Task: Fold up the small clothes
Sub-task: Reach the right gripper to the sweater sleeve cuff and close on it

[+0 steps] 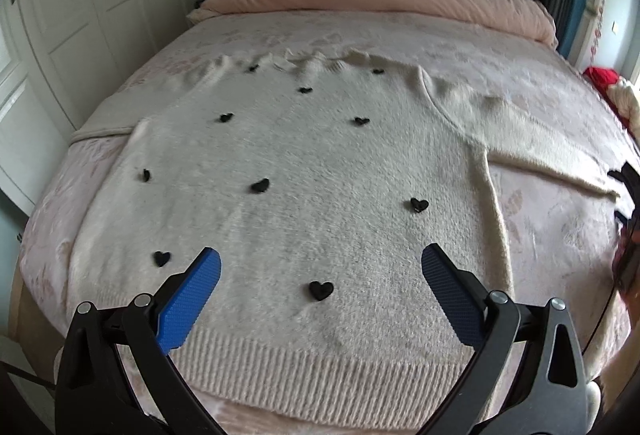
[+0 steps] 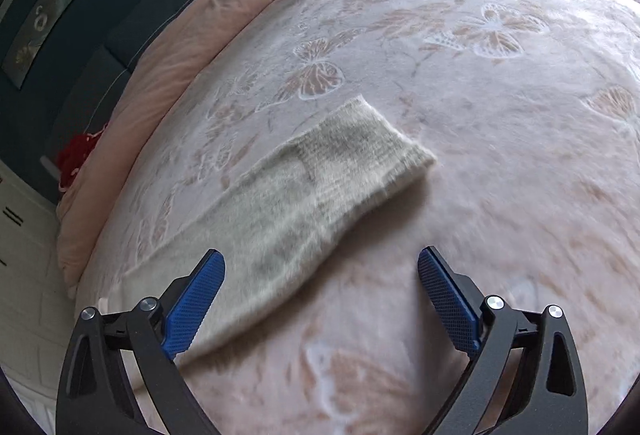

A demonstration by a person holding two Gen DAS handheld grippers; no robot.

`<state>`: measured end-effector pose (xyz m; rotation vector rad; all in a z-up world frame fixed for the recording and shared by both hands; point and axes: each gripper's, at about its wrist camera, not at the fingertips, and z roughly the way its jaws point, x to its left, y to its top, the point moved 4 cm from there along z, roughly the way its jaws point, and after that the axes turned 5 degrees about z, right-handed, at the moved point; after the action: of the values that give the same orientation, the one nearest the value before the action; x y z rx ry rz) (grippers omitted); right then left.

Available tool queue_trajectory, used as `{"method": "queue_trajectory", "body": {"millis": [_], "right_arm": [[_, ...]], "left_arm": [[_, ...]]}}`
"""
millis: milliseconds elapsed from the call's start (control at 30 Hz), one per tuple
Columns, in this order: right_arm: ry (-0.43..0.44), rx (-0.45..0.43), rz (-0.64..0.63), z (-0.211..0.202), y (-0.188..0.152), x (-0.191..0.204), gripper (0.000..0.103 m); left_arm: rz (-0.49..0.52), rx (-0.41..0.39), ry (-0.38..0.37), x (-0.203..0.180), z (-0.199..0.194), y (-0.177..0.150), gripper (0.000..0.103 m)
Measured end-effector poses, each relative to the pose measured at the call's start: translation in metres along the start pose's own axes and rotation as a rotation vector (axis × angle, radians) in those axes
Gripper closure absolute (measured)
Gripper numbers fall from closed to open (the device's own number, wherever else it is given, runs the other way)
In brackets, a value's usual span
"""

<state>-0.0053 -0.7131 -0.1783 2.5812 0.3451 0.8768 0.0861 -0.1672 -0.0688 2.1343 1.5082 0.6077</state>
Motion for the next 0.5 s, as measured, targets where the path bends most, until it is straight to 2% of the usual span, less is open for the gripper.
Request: {"method": "queue_trajectory", "body": {"millis": [33, 100, 167, 200, 233, 267, 300, 400, 500], "right_arm": [[0.003, -0.017, -0.011, 0.004, 0.003, 0.004, 0.007], [0.017, -0.026, -0.015, 0.011, 0.007, 0.008, 0.016], [0.054, -0.015, -0.003, 0.017, 0.009, 0.013, 0.037], [0.054, -0.006, 0.009, 0.022, 0.011, 0.015, 0.042], [0.056, -0.006, 0.013, 0.023, 0.012, 0.017, 0.055], [0.064, 0.000, 0.013, 0.025, 0.013, 0.020, 0.079], [0.076, 0.010, 0.018, 0.025, 0.014, 0.027, 0.090], [0.142, -0.030, -0.013, 0.006, 0.013, 0.062, 0.092], [0.278, -0.050, -0.105, -0.021, 0.003, 0.135, 0.092]], "left_arm": [[0.010, 0.007, 0.005, -0.002, 0.004, 0.000, 0.005], [0.025, 0.018, 0.013, -0.004, 0.011, -0.001, 0.005], [0.026, 0.026, 0.015, -0.001, 0.014, -0.002, 0.005], [0.023, 0.031, 0.017, 0.001, 0.017, -0.003, 0.005], [0.019, 0.032, 0.019, 0.004, 0.017, -0.003, 0.005], [0.013, 0.033, 0.021, 0.007, 0.018, -0.004, 0.005], [0.005, 0.032, 0.023, 0.011, 0.019, -0.004, 0.005], [-0.023, 0.031, 0.027, 0.027, 0.020, -0.006, 0.005], [-0.061, 0.027, 0.032, 0.047, 0.021, -0.008, 0.005]]}}
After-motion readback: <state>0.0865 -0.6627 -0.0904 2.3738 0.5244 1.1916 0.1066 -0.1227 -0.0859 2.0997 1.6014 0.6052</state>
